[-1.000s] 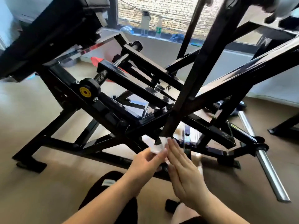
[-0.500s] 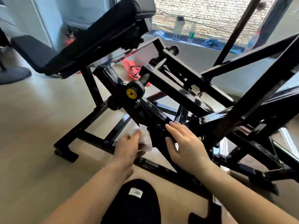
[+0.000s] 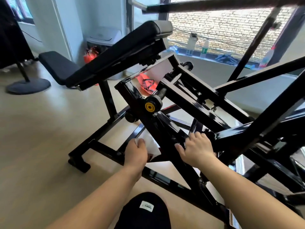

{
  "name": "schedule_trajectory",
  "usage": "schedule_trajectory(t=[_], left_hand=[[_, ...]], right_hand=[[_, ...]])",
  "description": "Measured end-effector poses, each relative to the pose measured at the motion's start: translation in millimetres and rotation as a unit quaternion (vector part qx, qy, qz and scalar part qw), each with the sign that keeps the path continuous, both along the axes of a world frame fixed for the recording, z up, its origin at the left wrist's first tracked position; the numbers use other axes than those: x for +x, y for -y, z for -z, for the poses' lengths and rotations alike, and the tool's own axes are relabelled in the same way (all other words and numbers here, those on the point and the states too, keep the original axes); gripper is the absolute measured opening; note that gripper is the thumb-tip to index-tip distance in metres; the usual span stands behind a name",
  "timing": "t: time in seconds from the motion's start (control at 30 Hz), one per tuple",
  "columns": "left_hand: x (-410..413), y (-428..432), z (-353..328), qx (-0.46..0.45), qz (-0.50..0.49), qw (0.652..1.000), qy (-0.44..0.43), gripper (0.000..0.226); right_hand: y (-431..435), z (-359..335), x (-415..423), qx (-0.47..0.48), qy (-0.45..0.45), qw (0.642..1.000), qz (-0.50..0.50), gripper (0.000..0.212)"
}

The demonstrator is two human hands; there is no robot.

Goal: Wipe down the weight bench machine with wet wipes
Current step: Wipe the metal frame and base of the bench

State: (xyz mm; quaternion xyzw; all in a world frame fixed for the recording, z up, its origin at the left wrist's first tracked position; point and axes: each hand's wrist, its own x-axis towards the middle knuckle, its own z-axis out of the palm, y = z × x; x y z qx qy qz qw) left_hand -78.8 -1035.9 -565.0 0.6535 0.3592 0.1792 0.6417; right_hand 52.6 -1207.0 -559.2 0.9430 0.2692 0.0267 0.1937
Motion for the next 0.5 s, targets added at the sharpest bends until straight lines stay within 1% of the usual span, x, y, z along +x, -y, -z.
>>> schedule_trajectory(t=[0.07, 0.13, 0.2, 0.23, 0.3, 0.33, 0.37, 0.4, 0.43, 0.47, 0.5], left_hand=[[-2, -5, -6, 0.001, -0.001, 1.0, 0.008, 0.025], [-5, -15, -8, -0.024, -0.013, 1.0, 0.015, 0.026], [-6, -30, -14, -0.059, -0.047, 0.997, 0.029, 0.024], [-5, -39, -19, -0.06, -0.076, 0.994, 0.041, 0.024], [0, -57, -34, -0.036, -0.148, 0.983, 0.101, 0.025], [2, -64, -42, -0.002, -0.176, 0.974, 0.142, 0.026], [4, -69, -52, 0.055, -0.19, 0.965, 0.171, 0.027], [6, -71, -60, 0.125, -0.184, 0.957, 0.189, 0.029], [10, -73, -61, 0.196, -0.154, 0.947, 0.202, 0.032], [20, -72, -59, 0.251, -0.103, 0.941, 0.203, 0.037], [29, -66, -53, 0.286, -0.033, 0.939, 0.189, 0.043]], right_hand=[[-5, -4, 0, 0.014, -0.008, 1.0, 0.021, 0.084], [-8, -2, -2, 0.031, -0.015, 0.999, 0.037, 0.087], [-10, -3, 0, 0.053, -0.022, 0.997, 0.05, 0.089], [-11, -6, 0, 0.058, -0.031, 0.996, 0.057, 0.09], [-17, -19, -1, 0.086, -0.059, 0.991, 0.083, 0.091], [-21, -29, -4, 0.144, -0.085, 0.981, 0.096, 0.089], [-26, -43, -7, 0.234, -0.126, 0.958, 0.104, 0.083], [-35, -58, -12, 0.333, -0.172, 0.922, 0.097, 0.075], [-48, -73, -17, 0.425, -0.201, 0.88, 0.066, 0.064], [-61, -86, -19, 0.489, -0.194, 0.85, 0.017, 0.051], [-75, -96, -19, 0.52, -0.168, 0.837, -0.031, 0.042]])
